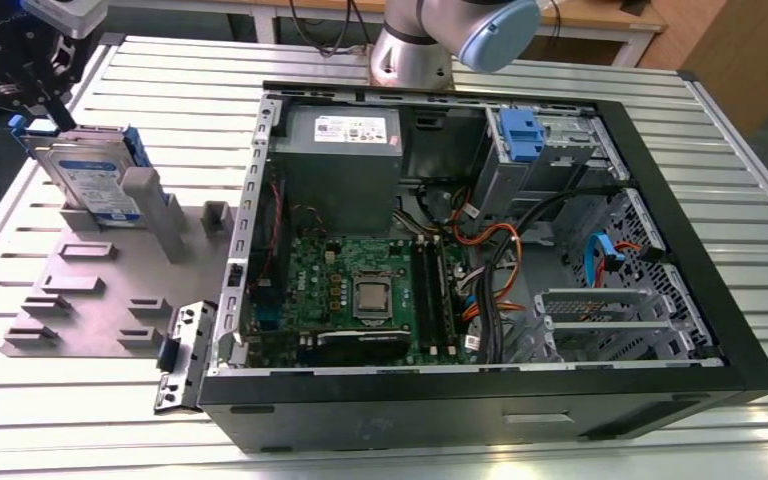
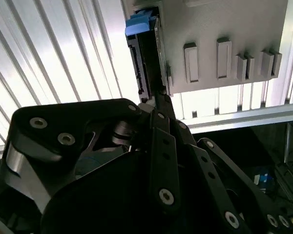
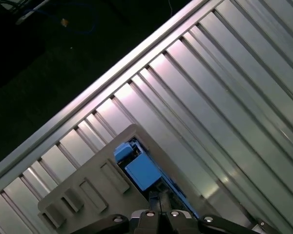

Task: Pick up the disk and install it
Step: 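Pick up the disk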

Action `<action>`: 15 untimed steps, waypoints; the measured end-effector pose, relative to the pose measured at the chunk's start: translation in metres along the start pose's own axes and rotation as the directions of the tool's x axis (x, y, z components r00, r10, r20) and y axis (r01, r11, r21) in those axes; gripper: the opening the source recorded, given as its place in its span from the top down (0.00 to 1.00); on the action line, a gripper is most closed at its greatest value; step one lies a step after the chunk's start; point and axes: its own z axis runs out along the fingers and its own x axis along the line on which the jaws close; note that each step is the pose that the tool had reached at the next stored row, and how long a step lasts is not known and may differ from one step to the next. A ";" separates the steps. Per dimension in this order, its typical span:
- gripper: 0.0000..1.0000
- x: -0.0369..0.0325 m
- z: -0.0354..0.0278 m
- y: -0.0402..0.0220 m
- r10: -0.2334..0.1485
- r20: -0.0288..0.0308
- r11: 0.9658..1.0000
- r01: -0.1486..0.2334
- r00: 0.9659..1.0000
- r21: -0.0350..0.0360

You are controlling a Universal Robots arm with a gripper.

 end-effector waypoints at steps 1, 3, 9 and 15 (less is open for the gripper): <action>0.89 0.0000 0.0000 0.0000 -0.014 0.000 1.000 0.014 1.000 -0.001; 0.89 0.0000 0.0000 0.0000 -0.041 0.000 0.999 0.041 0.999 -0.003; 0.89 0.0000 0.0001 0.0000 -0.119 0.000 0.993 0.119 0.993 -0.010; 0.89 0.0000 0.0006 -0.0001 -0.199 0.000 0.980 0.199 0.980 -0.016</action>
